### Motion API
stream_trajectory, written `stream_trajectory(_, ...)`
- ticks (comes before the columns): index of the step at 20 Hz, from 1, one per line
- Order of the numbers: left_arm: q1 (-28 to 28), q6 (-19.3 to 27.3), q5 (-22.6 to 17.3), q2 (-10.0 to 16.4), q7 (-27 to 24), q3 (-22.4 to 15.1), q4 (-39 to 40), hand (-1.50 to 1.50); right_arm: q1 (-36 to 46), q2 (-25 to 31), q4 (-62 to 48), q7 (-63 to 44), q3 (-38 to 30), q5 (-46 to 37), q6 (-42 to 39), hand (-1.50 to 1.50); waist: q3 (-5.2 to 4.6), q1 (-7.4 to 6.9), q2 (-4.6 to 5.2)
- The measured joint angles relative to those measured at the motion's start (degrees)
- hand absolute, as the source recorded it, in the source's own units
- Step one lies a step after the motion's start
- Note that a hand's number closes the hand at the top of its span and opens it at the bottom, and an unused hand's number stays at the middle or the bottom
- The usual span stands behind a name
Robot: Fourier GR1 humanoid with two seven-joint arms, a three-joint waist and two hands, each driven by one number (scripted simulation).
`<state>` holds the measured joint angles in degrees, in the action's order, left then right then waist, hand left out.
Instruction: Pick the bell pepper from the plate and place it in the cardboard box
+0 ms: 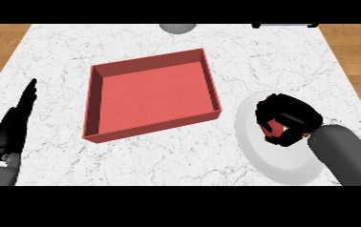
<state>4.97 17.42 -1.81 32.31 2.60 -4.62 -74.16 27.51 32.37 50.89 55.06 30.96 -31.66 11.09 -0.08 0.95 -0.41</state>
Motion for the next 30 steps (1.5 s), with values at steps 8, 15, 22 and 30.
stream_trajectory(8,-3.1,1.4,-0.5,1.4,0.9,2.6,1.4,0.00,-8.7,-2.1,-4.5,-28.6,-11.2,5.2,10.8,1.50,-1.25,7.17,-2.88)
stream_trajectory(15,-4.3,1.4,-0.7,1.7,0.8,3.0,1.1,0.00,-9.3,-6.9,1.5,-46.6,-12.0,0.4,23.0,1.50,-1.17,6.79,-3.16)
stream_trajectory(22,-3.8,0.5,-0.6,1.6,0.8,2.3,0.0,0.00,-4.9,-15.2,10.0,-64.4,-6.9,-9.2,26.1,1.50,-0.95,4.19,-2.59)
stream_trajectory(30,-2.4,0.1,-0.1,0.7,0.1,1.5,-0.1,0.00,7.5,-27.5,18.8,-92.7,-3.6,-22.6,19.2,1.50,-0.52,1.91,-1.60)
